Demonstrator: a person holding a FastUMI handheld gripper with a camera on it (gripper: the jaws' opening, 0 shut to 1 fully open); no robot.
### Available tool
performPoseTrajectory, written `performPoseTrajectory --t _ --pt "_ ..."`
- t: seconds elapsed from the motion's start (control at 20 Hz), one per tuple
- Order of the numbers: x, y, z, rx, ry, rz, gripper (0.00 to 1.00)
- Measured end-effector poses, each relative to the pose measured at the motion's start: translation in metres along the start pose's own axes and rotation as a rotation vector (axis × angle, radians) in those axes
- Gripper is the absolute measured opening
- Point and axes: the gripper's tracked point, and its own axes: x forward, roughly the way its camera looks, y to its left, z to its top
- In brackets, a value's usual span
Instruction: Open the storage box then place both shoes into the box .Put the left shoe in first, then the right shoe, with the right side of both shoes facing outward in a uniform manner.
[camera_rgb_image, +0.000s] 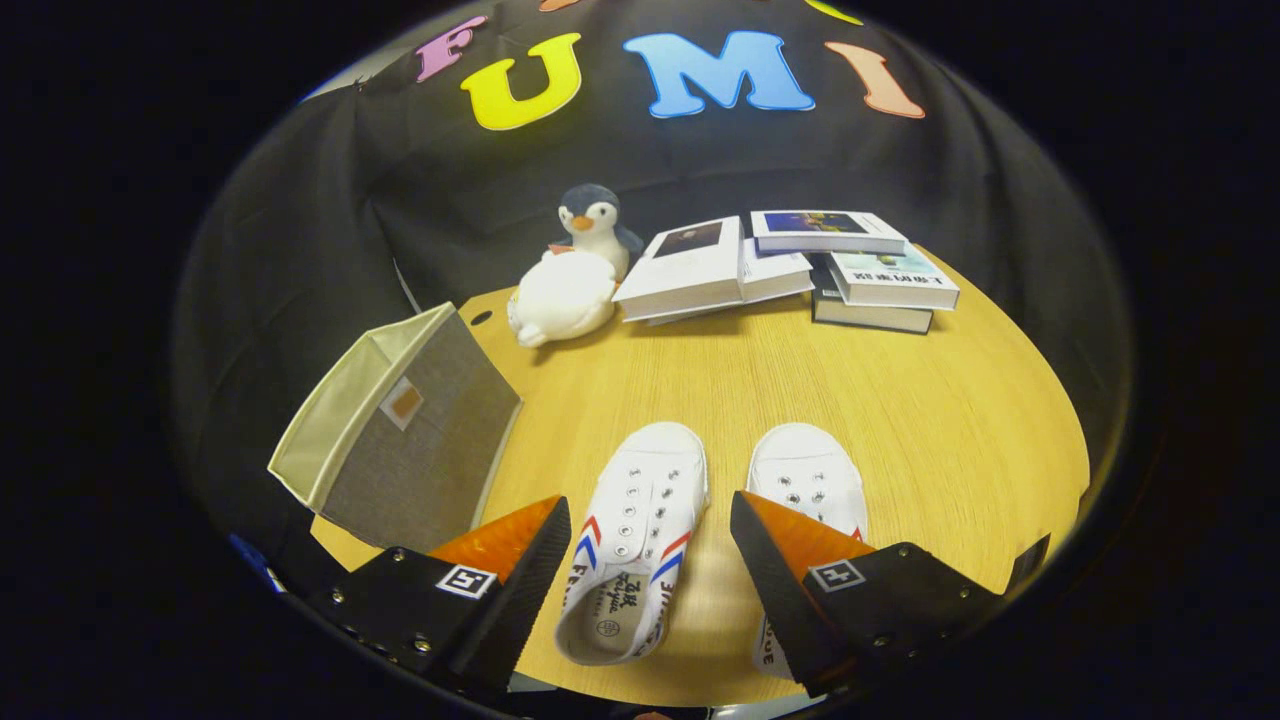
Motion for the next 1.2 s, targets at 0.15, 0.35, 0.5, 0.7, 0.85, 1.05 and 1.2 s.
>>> performPoseTrajectory --t 0.15,0.35,0.5,0.7,0.85,1.05,1.2 --pt "0.012 -0.008 -0.019 0.012 0.067 -0.007 0.98" --pt "0.024 -0.01 -0.032 -0.002 0.116 -0.003 0.98" --pt "0.031 -0.012 -0.04 -0.03 0.163 -0.016 0.94" --pt "0.036 -0.008 -0.048 -0.004 0.216 -0.006 0.81" --pt "0.042 -0.005 -0.054 0.068 0.244 0.014 0.48" --pt "0.047 -0.005 -0.054 0.207 0.282 0.04 0.32" --pt "0.04 -0.002 -0.053 0.226 0.306 0.045 0.17"
